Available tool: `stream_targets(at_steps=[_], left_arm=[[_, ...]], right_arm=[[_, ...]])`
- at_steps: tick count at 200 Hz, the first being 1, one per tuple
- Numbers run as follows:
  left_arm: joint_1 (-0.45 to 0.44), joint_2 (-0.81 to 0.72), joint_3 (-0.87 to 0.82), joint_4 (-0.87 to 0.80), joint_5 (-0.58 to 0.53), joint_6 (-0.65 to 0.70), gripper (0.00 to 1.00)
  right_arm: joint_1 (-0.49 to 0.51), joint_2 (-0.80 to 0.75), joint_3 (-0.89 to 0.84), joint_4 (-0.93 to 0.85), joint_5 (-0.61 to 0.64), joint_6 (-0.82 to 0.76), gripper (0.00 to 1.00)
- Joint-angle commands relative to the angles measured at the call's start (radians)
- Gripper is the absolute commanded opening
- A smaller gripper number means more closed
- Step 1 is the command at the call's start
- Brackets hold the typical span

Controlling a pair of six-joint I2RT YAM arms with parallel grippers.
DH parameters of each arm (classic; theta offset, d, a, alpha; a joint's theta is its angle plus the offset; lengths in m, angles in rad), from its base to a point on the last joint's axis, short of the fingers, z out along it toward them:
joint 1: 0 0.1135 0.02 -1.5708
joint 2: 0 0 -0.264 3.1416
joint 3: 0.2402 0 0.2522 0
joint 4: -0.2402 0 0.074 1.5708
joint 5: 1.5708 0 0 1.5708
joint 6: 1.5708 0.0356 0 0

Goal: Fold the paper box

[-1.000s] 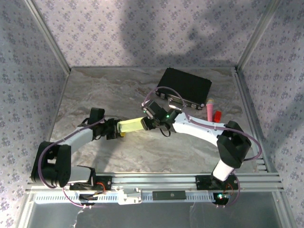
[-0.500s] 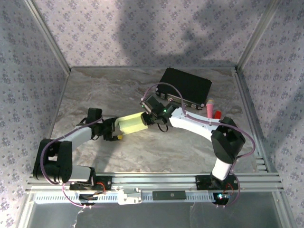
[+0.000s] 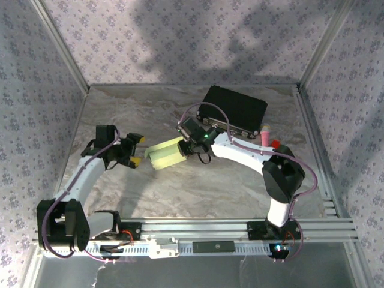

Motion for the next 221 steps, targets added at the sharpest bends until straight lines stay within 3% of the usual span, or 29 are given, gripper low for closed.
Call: stream_targets(at_steps=[1, 35, 64, 90, 124, 165, 191, 221], left_arm=[[0.010, -0.038, 0.076, -0.167, -0.061, 0.213, 0.82], [0.008, -0.165, 0.146, -0.300, -0.208, 0.483, 0.74], [-0.022, -0.211, 0.164, -0.350, -0.186, 0.665, 0.69], [-0.105, -0.159, 0.213, -0.424, -0.198, 0.779, 0.63], [-0.199, -0.095, 0.288, -0.523, -0.375, 0.824, 0.59], [-0.254, -0.029, 0.340, -0.535, -0.434, 0.855, 0.58], [-0.283, 0.036, 0.375, -0.548, -0.481, 0.860, 0.48], [-0.295, 0.077, 0.405, -0.553, -0.491, 0.876, 0.47]], right_arm=[[-0.011, -0.019, 0.012, -0.023, -0.012, 0.005, 0.44], [-0.019, -0.069, -0.001, -0.027, -0.019, -0.018, 0.48], [-0.042, -0.124, -0.021, -0.011, -0.064, -0.062, 0.49], [-0.072, -0.127, -0.005, -0.020, -0.149, -0.113, 0.49], [-0.088, -0.060, 0.086, -0.108, -0.163, -0.193, 0.40], [-0.097, -0.005, 0.144, -0.171, -0.134, -0.232, 0.39], [-0.102, 0.024, 0.184, -0.195, -0.144, -0.251, 0.39], [-0.104, 0.046, 0.206, -0.201, -0.159, -0.265, 0.39]])
